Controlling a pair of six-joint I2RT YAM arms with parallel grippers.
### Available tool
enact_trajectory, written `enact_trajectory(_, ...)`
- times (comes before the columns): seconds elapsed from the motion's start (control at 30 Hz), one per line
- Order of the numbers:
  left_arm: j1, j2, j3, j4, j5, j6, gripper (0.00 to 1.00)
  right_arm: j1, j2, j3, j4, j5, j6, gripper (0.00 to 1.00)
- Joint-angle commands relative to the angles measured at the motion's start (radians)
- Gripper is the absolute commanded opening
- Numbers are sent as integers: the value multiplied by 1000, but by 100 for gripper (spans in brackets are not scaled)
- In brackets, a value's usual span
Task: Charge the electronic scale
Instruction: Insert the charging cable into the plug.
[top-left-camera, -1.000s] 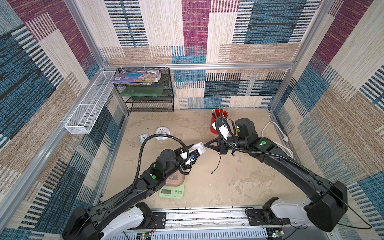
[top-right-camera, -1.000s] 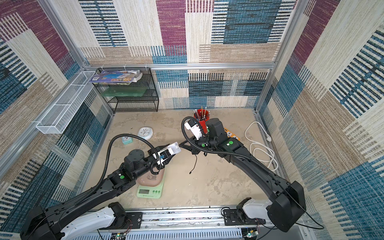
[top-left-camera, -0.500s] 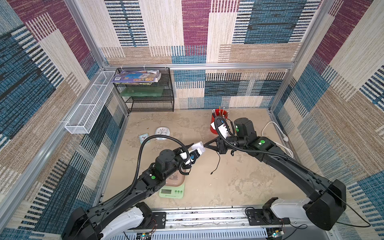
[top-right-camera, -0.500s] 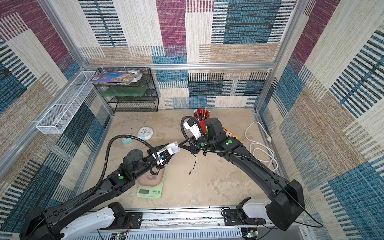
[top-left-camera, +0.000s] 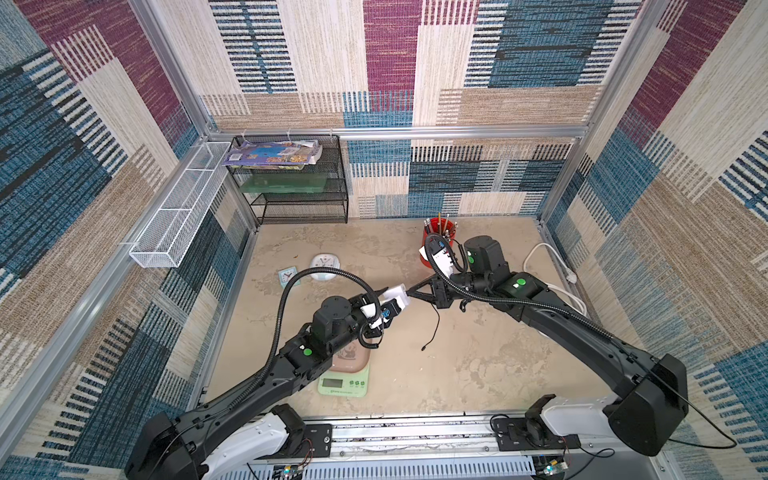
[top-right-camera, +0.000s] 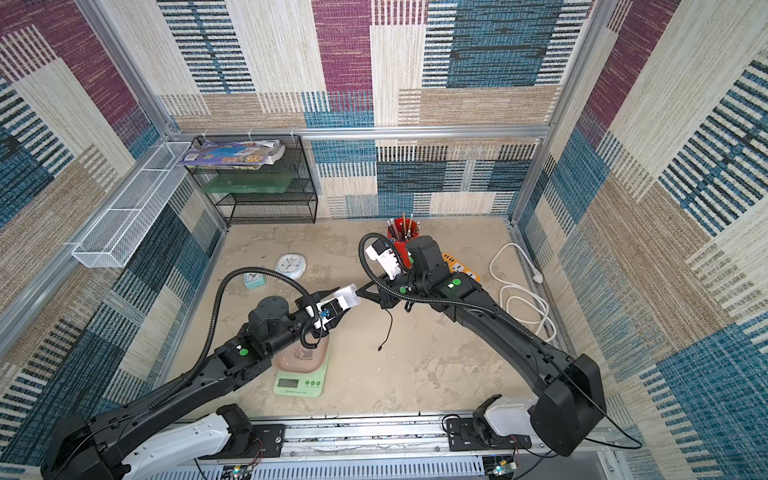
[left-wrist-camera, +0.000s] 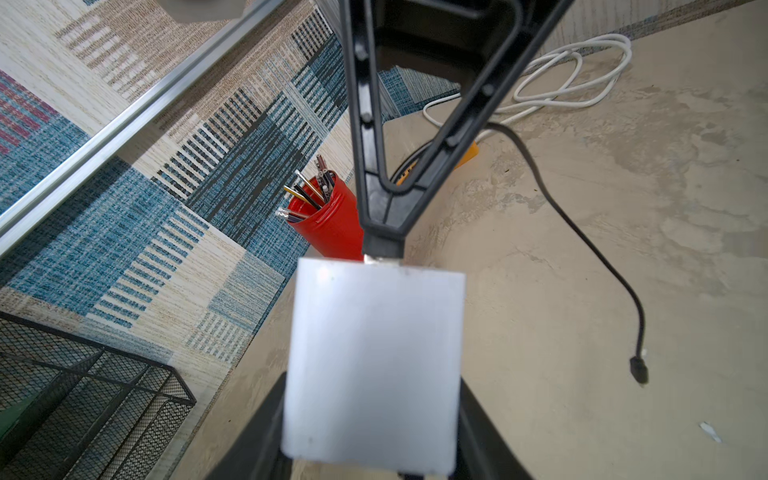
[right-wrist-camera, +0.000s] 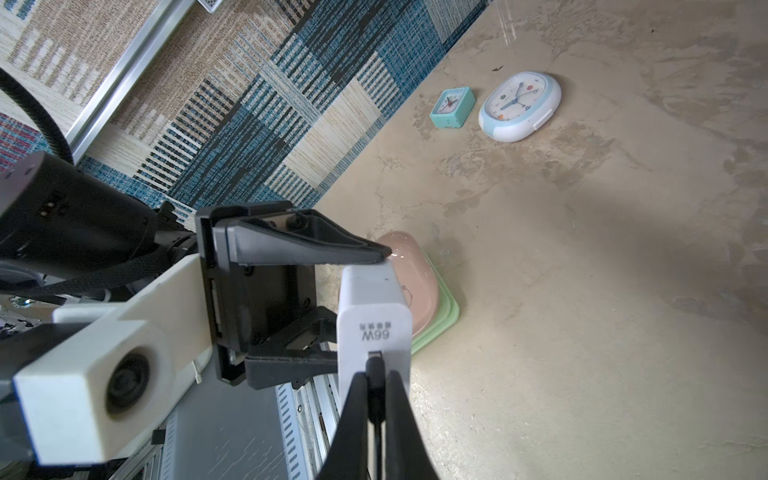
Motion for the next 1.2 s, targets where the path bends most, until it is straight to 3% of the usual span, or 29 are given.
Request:
enact_trajectory(0.0, -1, 6, 22, 110, 27, -12, 41, 9, 20, 9, -22, 11, -11, 3)
enact_trajectory(0.1, -1, 16, 22, 116, 23, -13, 41, 10, 26, 12, -17, 9, -15, 9)
enact_trajectory(0.3, -1, 43, 12, 123, 10, -29, 41, -13, 8, 0, 12, 9, -28, 39)
enact_trajectory(0.4, -1, 70, 10, 123, -7, -49, 41, -52, -15, -17, 34, 4, -20, 54)
enact_trajectory(0.63, 5, 113, -22, 155, -27, -104, 41, -203, -119, -63, 65, -5, -18, 73)
enact_trajectory(0.73, 8, 128, -23, 154, -46, -125, 41, -276, -162, -76, 62, 122, -14, 77)
enact_trajectory(0.87, 11, 132, -29, 144, -52, -152, 41, -363, -187, -130, 117, 520, 22, 83)
enact_trajectory(0.93, 9, 124, -34, 138, -42, -165, 41, -429, -164, -147, 145, 639, 59, 84)
enact_trajectory(1.07, 10, 104, -40, 125, -24, -186, 41, -573, -56, -141, 169, 704, 113, 84)
enact_trajectory(1.17, 10, 95, -42, 110, -24, -191, 41, -633, 68, -93, 172, 687, 125, 85)
